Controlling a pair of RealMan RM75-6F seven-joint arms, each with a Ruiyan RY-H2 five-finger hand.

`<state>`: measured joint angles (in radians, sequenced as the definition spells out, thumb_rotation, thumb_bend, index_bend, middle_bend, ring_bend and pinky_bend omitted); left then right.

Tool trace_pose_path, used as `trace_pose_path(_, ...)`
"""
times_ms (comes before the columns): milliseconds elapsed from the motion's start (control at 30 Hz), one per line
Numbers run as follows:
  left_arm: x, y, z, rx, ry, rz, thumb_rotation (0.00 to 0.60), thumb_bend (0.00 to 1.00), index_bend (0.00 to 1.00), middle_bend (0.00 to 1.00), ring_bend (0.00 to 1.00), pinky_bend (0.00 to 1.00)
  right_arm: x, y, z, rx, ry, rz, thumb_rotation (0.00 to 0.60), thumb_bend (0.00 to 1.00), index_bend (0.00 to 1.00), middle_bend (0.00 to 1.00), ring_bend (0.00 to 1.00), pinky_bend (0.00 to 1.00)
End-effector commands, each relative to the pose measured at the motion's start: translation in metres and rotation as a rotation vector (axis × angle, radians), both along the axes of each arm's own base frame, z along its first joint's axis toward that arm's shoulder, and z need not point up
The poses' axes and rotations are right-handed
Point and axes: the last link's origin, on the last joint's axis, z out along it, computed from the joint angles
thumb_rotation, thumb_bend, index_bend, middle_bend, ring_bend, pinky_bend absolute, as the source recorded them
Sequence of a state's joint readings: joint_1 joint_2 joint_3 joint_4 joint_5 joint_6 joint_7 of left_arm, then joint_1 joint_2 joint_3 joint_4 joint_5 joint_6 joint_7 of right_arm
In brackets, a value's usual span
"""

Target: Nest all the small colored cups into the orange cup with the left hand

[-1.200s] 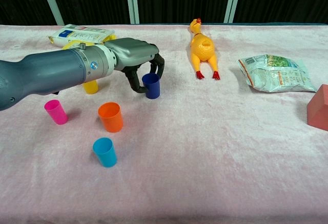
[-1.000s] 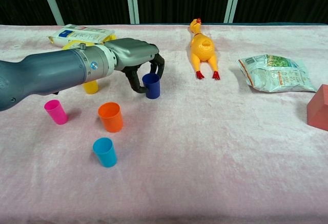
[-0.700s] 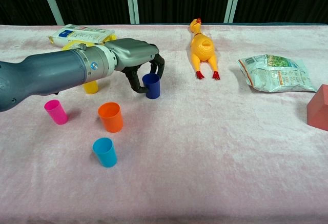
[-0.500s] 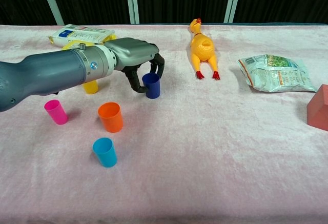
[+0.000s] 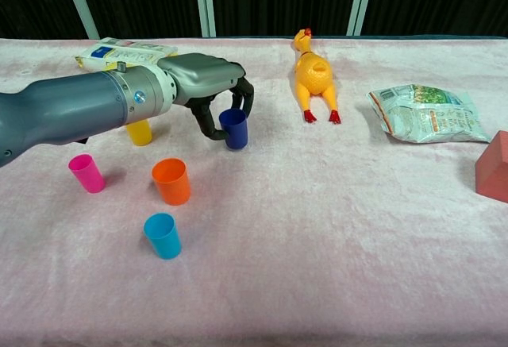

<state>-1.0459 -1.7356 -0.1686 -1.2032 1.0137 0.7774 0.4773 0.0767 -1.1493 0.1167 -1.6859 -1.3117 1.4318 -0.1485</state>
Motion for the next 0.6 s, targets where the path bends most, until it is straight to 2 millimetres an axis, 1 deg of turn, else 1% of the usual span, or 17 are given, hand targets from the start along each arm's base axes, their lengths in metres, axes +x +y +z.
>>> trace_pose_path(33,0.0,-0.006,0.017,0.019,-0.036,-0.021,0.6,0.32,0.42,0.45,0.02,0.0,-0.001,0.0,0.0,-0.001,0.0,-0.002,0.6,0.13,0.0,0.02,0.11,0.16)
trace_pose_path(133,-0.004,-0.019,0.045,0.044,-0.061,-0.052,0.6,0.32,0.42,0.45,0.02,0.0,0.0,0.0,0.0,-0.004,-0.002,-0.002,0.6,0.13,0.0,0.02,0.11,0.16)
trace_pose_path(167,-0.007,-0.024,0.055,0.051,-0.062,-0.054,0.6,0.32,0.42,0.45,0.02,0.0,0.0,0.0,0.0,-0.004,0.001,-0.001,0.6,0.13,0.0,0.02,0.11,0.16)
trace_pose_path(300,-0.024,-0.043,0.085,0.05,-0.04,-0.025,0.6,0.32,0.42,0.45,0.02,0.0,0.0,0.001,0.0,-0.006,0.002,-0.006,0.6,0.13,0.0,0.02,0.11,0.16)
trace_pose_path(433,-0.042,-0.062,0.104,0.034,-0.001,-0.007,0.6,0.32,0.42,0.45,0.02,0.0,0.001,0.001,-0.001,-0.004,0.007,-0.005,0.6,0.13,0.0,0.02,0.11,0.16)
trace_pose_path(600,-0.058,-0.077,0.113,0.001,-0.003,0.007,0.6,0.32,0.42,0.45,0.02,0.0,0.001,0.001,-0.001,-0.005,0.011,-0.003,0.6,0.13,0.0,0.02,0.11,0.16)
